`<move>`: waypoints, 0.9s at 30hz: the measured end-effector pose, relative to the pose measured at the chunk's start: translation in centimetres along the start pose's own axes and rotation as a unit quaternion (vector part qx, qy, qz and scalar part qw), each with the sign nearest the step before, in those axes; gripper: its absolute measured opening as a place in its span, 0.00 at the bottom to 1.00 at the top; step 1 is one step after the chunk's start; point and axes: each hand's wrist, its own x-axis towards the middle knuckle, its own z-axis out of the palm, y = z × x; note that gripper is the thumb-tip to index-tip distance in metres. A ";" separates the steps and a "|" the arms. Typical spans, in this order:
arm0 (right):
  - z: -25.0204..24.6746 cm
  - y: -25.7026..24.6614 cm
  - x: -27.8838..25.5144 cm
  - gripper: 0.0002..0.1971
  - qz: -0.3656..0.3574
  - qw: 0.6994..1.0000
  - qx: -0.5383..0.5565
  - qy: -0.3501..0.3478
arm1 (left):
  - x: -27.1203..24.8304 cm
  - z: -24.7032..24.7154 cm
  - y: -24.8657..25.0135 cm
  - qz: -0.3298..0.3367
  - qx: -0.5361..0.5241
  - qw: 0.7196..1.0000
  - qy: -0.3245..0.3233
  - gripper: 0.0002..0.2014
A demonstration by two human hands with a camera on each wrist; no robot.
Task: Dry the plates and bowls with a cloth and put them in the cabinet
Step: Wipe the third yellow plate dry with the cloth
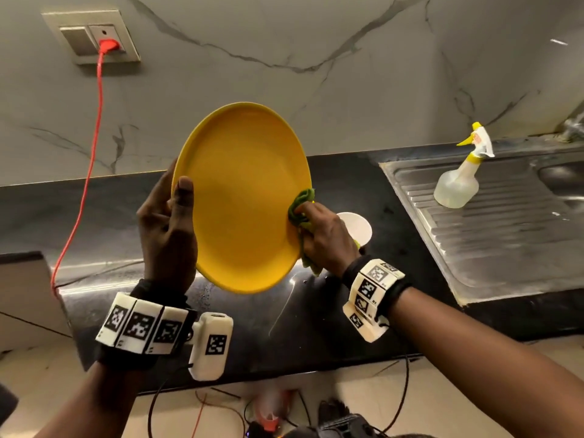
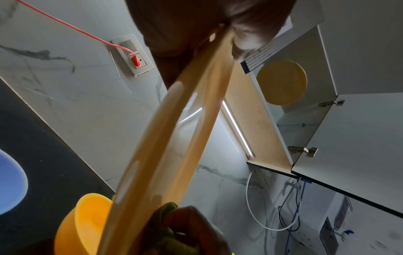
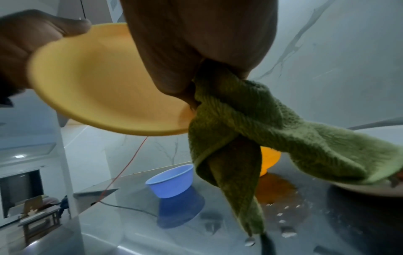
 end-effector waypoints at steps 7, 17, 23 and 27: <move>1.9 -3.1 -3.1 0.12 -0.022 0.996 0.048 -0.069 | 0.0 0.5 0.3 0.013 -0.015 0.999 0.045 0.24; 3.0 -9.7 -1.7 0.14 -0.103 0.968 0.220 0.061 | -1.0 1.6 -0.2 -0.022 -0.041 0.997 0.062 0.20; 1.5 -5.1 2.3 0.14 0.005 0.956 0.210 0.204 | -2.3 1.3 -0.3 -0.021 0.005 0.999 0.041 0.23; 2.6 -2.6 0.6 0.21 0.069 0.965 0.171 0.185 | -2.6 1.3 0.0 -0.023 -0.008 0.999 0.031 0.20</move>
